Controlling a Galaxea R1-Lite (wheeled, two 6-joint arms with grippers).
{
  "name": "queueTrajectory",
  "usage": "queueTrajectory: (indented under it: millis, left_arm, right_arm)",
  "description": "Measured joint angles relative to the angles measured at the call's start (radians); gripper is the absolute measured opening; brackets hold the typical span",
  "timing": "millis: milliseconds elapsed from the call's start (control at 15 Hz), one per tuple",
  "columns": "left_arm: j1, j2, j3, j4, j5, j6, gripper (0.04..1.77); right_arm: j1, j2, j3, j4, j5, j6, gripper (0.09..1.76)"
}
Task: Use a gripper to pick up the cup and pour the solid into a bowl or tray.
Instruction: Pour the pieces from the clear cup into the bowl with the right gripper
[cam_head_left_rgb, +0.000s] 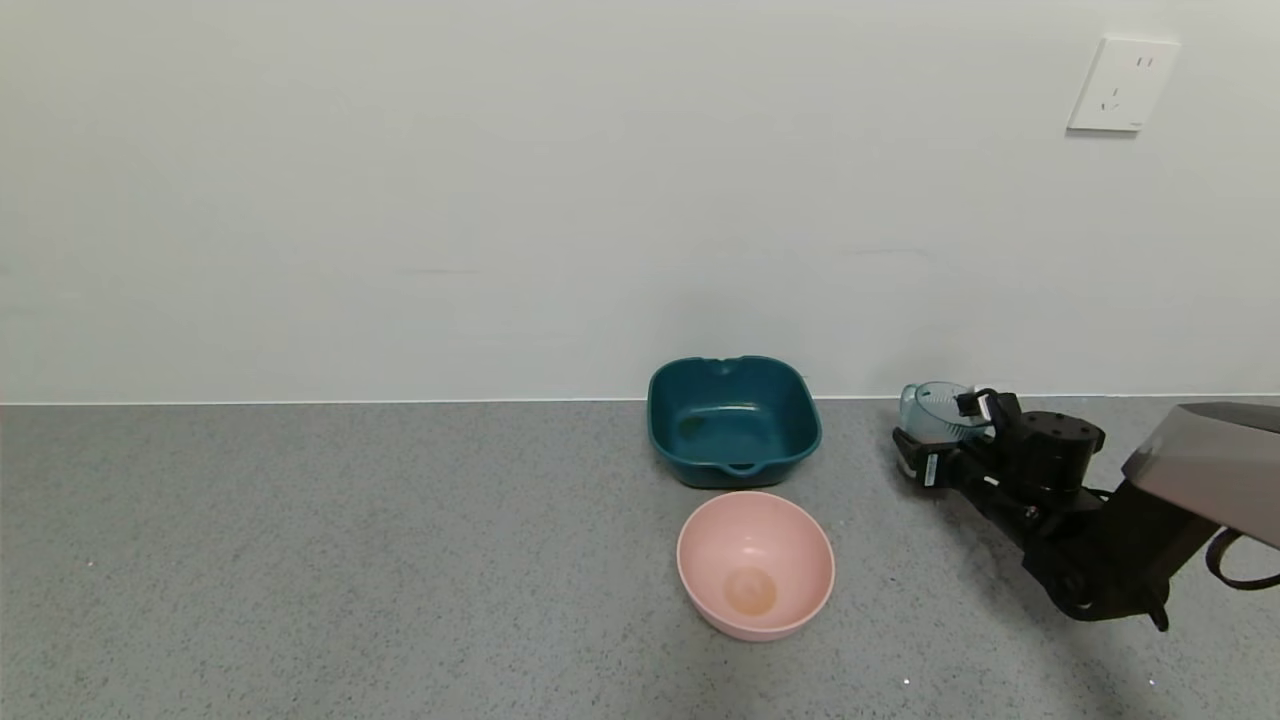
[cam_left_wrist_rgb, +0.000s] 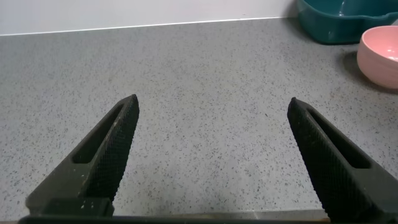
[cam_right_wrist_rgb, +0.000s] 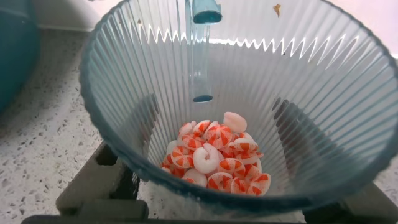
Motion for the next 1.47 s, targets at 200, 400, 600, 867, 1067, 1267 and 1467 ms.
queueTrajectory:
  millis: [200,400,600,867,1067,1267,1467]
  left_arm:
    - [0.000,0.000,0.000,0.000,0.000,0.000,1.72]
    - [0.000,0.000,0.000,0.000,0.000,0.000,1.72]
    - [0.000,0.000,0.000,0.000,0.000,0.000,1.72]
    - [0.000,0.000,0.000,0.000,0.000,0.000,1.72]
    - [0.000,0.000,0.000,0.000,0.000,0.000,1.72]
    - [0.000,0.000,0.000,0.000,0.000,0.000,1.72]
    - [0.000,0.000,0.000,0.000,0.000,0.000,1.72]
  right_arm:
    - [0.003,-0.048,-0.017,0.074,0.000,-0.019,1.38]
    - [0.012,-0.107,-0.029,0.148,0.000,-0.045,1.38]
    - [0.025,-0.172,-0.047,0.236,-0.003,-0.076,1.38]
    - [0.047,-0.249,-0.117,0.387,-0.008,-0.121,1.38]
    - [0.072,-0.272,-0.190,0.443,-0.035,-0.195,1.38]
    - [0.096,-0.273,-0.250,0.516,-0.042,-0.289,1.38]
    - [0.102,-0.254,-0.301,0.543,-0.078,-0.394,1.38]
